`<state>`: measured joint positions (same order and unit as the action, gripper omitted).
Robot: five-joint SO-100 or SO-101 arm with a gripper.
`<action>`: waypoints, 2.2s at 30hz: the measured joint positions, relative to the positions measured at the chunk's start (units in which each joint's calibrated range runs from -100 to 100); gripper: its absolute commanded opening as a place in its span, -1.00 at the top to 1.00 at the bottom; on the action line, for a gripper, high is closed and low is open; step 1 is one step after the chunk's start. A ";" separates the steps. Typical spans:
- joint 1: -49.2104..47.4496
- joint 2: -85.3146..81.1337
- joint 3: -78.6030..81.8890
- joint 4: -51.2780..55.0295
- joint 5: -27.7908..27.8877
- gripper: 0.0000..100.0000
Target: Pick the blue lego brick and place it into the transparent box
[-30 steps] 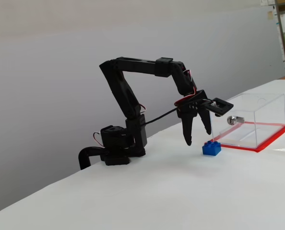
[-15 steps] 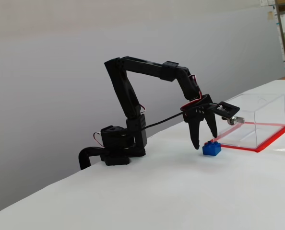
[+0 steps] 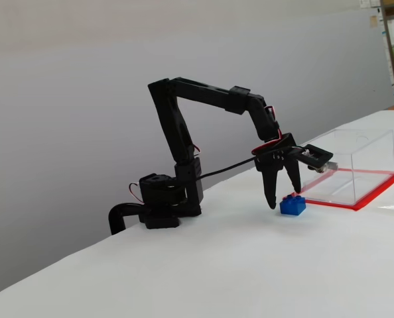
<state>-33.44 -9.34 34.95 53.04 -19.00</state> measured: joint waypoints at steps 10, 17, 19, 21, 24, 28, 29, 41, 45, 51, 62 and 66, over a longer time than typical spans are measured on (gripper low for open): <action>0.00 0.93 -0.18 -0.26 -0.05 0.26; -0.11 3.64 -0.79 -0.26 -0.05 0.26; -0.11 3.72 -0.88 -0.26 -0.05 0.26; 0.00 3.72 -0.88 -0.26 -0.05 0.26; 0.00 3.72 -0.88 -0.26 -0.05 0.26; 0.00 3.72 -0.88 -0.26 -0.05 0.27; 0.00 3.72 -0.88 -0.26 -0.05 0.27; 0.00 3.72 -0.88 -0.26 -0.05 0.54; 0.00 3.72 -0.97 -0.26 -0.05 0.47; 0.00 3.72 -0.97 -0.26 -0.05 0.48; 0.00 3.72 -0.97 -0.34 -1.12 0.66; 0.00 3.72 -1.15 -0.34 -1.27 0.66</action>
<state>-33.44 -5.62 33.80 52.70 -20.27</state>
